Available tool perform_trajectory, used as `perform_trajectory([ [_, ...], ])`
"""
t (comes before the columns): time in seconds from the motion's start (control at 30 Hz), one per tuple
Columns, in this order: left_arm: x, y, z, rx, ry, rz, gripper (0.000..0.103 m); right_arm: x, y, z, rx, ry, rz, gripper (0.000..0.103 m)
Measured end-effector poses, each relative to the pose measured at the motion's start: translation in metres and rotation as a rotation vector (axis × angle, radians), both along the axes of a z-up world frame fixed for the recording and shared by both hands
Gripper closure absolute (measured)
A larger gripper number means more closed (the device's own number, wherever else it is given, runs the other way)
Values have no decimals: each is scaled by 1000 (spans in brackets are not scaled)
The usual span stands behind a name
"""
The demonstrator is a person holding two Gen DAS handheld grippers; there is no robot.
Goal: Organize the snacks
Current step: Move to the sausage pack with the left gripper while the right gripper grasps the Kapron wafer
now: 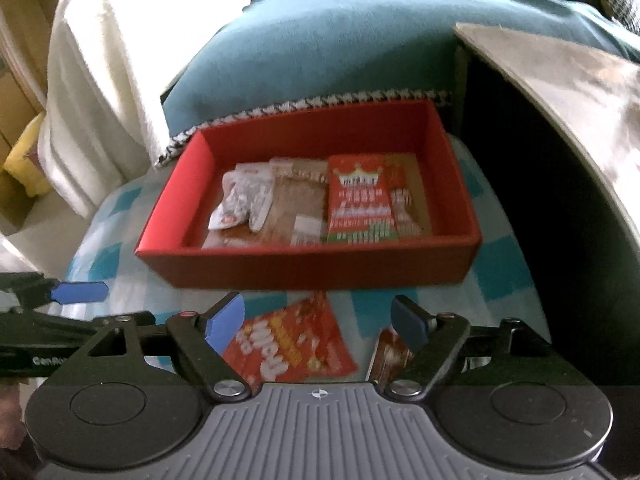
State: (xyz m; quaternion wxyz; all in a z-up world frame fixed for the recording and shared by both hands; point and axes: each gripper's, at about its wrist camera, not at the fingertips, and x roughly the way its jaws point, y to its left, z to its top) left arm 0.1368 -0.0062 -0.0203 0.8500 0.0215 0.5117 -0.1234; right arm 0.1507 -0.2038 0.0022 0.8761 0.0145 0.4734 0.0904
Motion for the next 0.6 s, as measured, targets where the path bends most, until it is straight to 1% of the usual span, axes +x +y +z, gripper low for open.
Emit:
perform_trajectory([
  [0.13, -17, -1, -9, 16, 34, -41, 40, -16, -2, -1, 15, 8, -10, 18],
  [0.27, -28, 5, -22, 17, 81, -50, 40, -30, -9, 1, 45, 14, -27, 18],
  [0.33, -31, 5, -29, 29, 102, -58, 39, -35, -13, -1, 53, 25, -41, 18],
  [0.5, -35, -2, -36, 52, 100, -98, 39, -45, -18, -2, 70, 35, -62, 18],
  [0.6, -37, -4, -38, 25, 123, -133, 34, -51, -21, -2, 84, 35, -69, 17],
])
